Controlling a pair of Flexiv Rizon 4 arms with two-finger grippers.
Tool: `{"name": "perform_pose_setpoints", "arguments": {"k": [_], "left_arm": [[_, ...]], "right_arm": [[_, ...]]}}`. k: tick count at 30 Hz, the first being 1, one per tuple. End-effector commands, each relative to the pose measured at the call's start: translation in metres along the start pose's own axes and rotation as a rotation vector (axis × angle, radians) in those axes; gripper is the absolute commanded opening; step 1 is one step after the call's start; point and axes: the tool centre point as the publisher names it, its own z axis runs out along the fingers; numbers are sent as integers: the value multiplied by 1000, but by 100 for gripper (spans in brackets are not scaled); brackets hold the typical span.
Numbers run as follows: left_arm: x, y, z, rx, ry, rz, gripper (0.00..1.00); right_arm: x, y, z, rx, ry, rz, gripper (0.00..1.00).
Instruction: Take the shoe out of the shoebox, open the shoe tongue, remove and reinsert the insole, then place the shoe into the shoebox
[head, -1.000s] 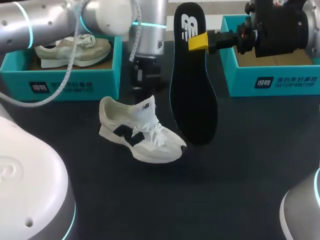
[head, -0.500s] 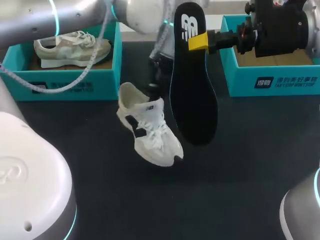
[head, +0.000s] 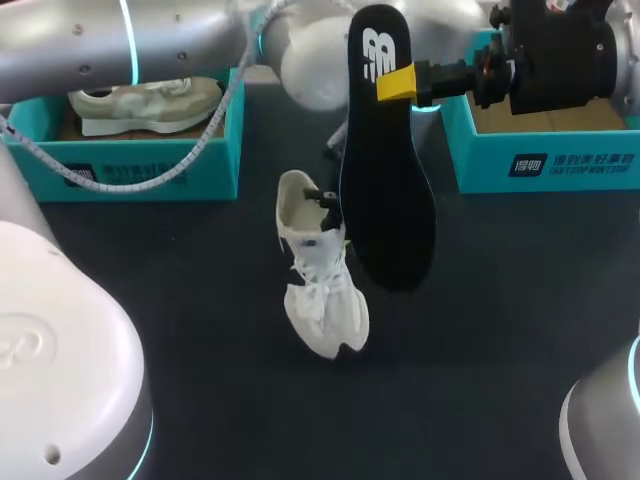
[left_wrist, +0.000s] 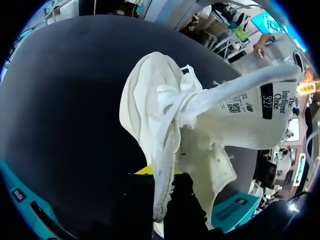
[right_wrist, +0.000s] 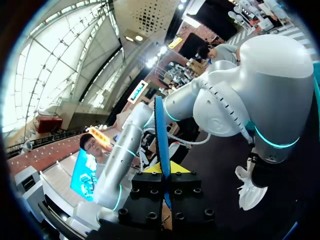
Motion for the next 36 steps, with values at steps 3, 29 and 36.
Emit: {"name": "perform_pose_setpoints", "arguments": {"k": [3,29,36], "left_arm": [[-9,-6,-1,-24,1,63,0],[-28,-45,20,-19,-28,150,0],[-36,-49,34,-7,-12,143,0]], "right_arm": [[0,2,3,1,-1,1,0],[0,2,3,1,-1,1,0],[0,2,3,1,-1,1,0]]}}
